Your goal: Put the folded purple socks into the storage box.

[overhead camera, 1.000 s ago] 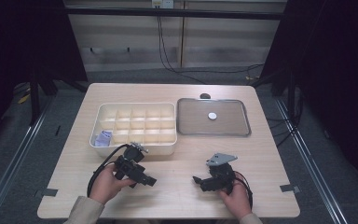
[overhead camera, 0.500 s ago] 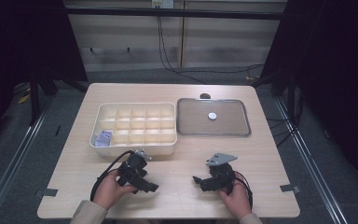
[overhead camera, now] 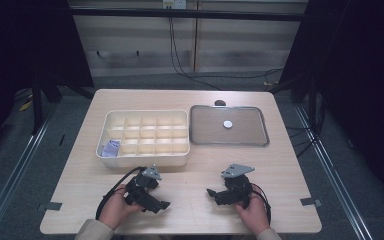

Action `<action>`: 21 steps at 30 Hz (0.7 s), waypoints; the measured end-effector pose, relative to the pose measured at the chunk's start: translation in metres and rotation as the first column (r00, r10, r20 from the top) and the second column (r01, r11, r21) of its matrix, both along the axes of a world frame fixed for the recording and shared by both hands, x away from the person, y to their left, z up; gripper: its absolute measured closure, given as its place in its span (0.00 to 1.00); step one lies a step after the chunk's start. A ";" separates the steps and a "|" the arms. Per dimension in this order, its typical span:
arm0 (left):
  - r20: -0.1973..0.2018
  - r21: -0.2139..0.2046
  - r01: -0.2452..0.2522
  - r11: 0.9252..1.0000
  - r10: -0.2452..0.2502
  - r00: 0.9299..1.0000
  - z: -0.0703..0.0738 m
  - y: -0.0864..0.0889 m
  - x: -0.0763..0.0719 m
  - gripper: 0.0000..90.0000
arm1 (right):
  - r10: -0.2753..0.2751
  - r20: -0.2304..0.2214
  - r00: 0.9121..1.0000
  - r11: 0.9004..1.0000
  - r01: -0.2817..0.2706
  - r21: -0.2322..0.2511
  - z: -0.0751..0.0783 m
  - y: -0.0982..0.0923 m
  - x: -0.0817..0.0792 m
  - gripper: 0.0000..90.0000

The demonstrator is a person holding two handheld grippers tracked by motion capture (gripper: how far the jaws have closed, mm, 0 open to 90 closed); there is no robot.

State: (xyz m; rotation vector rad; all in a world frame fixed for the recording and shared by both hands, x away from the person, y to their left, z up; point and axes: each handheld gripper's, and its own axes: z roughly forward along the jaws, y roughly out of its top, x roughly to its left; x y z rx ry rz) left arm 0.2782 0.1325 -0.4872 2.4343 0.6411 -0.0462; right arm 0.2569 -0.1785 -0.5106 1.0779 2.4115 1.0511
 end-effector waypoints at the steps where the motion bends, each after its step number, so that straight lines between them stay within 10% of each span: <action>1: 0.008 -0.005 0.003 1.000 -0.003 1.000 -0.001 0.001 -0.001 0.17 | 0.000 0.000 1.000 1.000 0.000 0.000 0.000 0.000 0.000 0.18; 15: 0.171 -0.011 0.083 0.997 -0.080 0.982 -0.011 0.006 -0.014 0.13 | -0.002 -0.001 1.000 1.000 0.002 0.001 0.000 0.000 0.000 0.18; 21: 0.184 -0.056 0.073 0.996 -0.061 0.981 -0.015 0.008 -0.017 0.11 | -0.001 0.000 1.000 1.000 0.001 0.001 0.000 0.000 0.000 0.18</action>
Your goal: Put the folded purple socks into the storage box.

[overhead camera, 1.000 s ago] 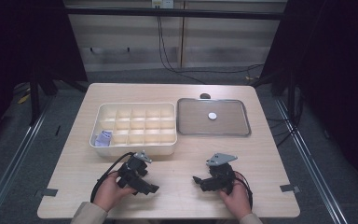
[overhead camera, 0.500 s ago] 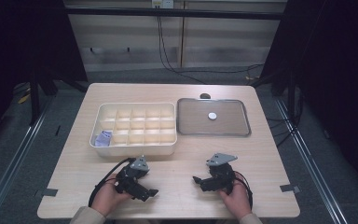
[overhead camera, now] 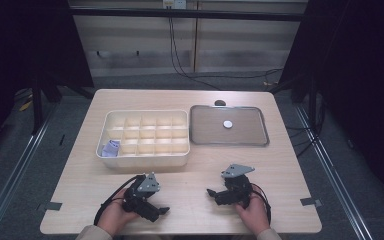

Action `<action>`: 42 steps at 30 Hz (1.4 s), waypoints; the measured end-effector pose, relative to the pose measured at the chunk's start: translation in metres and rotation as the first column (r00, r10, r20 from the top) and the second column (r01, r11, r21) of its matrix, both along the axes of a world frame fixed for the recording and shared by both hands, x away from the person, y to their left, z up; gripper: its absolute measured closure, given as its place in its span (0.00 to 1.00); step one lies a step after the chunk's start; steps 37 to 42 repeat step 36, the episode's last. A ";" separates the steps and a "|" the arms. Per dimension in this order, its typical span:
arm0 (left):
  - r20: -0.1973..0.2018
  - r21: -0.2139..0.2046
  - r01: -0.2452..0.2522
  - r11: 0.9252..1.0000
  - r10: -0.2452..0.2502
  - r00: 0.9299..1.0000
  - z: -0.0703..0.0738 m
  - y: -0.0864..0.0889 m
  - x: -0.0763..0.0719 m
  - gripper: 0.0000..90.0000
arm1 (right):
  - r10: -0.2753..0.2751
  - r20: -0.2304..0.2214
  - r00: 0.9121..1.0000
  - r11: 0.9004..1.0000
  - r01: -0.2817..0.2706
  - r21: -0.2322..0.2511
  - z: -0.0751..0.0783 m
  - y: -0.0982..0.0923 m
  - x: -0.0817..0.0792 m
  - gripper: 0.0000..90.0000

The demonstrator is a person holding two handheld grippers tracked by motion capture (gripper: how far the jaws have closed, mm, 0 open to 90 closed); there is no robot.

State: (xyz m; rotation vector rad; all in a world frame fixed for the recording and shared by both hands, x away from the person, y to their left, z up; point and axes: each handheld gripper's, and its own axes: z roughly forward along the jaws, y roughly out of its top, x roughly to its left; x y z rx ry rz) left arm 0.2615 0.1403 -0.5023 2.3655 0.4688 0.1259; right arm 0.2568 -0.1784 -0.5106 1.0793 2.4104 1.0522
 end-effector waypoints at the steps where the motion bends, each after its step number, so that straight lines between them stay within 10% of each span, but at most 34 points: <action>1: 0.002 0.000 -0.001 1.000 0.001 1.000 0.000 0.000 0.000 0.10 | 0.000 0.000 1.000 1.000 0.000 0.000 0.000 0.000 0.000 0.18; 42: 0.018 -0.044 0.007 0.999 -0.006 1.000 -0.007 -0.001 0.000 0.00 | -0.001 -0.001 1.000 1.000 0.001 -0.001 0.000 0.000 0.000 0.17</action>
